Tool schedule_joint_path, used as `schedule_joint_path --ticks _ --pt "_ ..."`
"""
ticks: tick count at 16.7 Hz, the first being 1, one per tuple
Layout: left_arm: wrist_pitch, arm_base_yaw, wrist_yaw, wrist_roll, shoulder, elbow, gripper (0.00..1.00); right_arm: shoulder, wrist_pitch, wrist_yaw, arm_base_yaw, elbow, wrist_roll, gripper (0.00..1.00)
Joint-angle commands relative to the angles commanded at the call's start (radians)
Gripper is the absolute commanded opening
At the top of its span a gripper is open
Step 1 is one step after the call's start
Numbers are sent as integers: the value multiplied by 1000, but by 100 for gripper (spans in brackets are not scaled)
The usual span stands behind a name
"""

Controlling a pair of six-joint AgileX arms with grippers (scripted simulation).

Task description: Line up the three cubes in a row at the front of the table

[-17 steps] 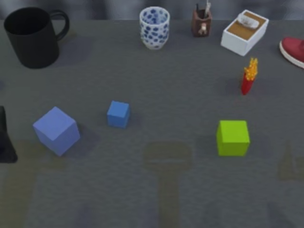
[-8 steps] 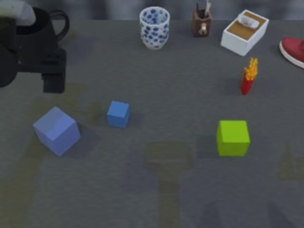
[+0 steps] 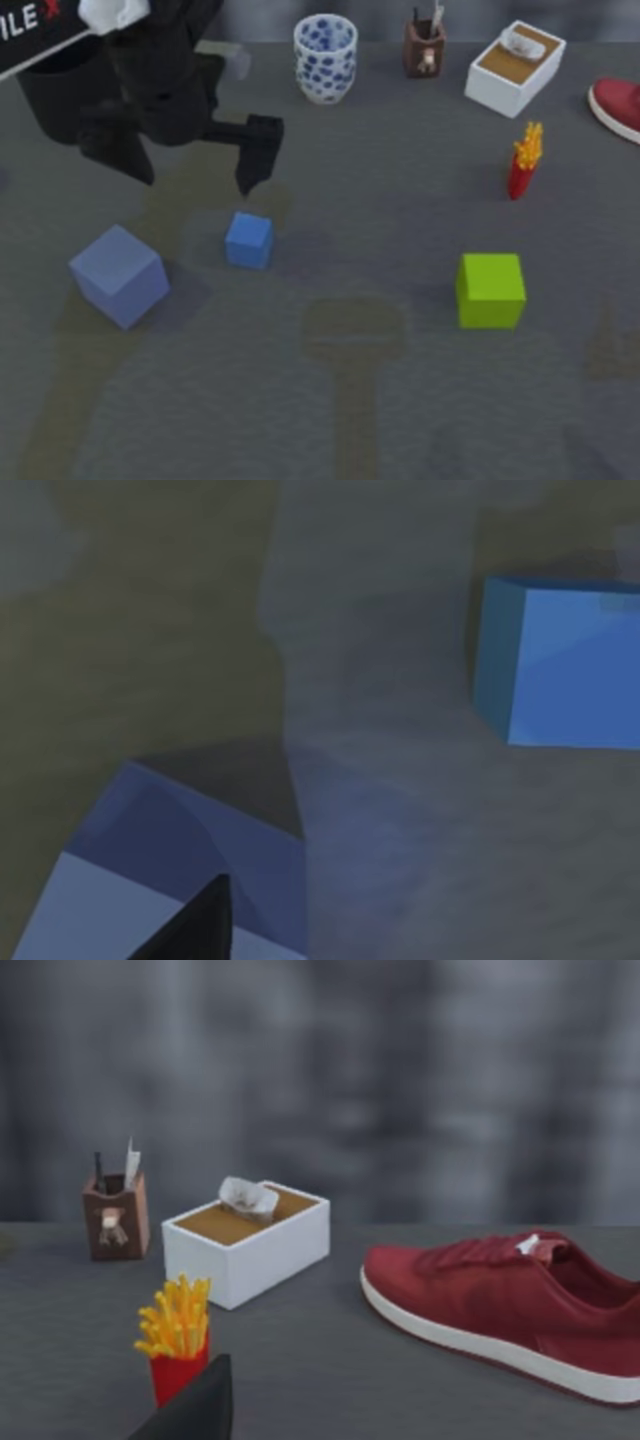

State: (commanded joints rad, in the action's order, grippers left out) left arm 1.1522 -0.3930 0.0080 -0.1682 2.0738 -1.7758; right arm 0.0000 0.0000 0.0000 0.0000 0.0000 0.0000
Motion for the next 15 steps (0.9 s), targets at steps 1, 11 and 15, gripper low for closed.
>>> schedule_joint_path --ticks 1,11,15 --pt "33 -13 0 -6 67 -64 100 0 0 0 0 0 0 100" --pt "123 -45 -3 -22 257 -260 100 0 0 0 0 0 0 100" --pt "51 -48 -3 -20 276 -204 100 0 0 0 0 0 0 100"
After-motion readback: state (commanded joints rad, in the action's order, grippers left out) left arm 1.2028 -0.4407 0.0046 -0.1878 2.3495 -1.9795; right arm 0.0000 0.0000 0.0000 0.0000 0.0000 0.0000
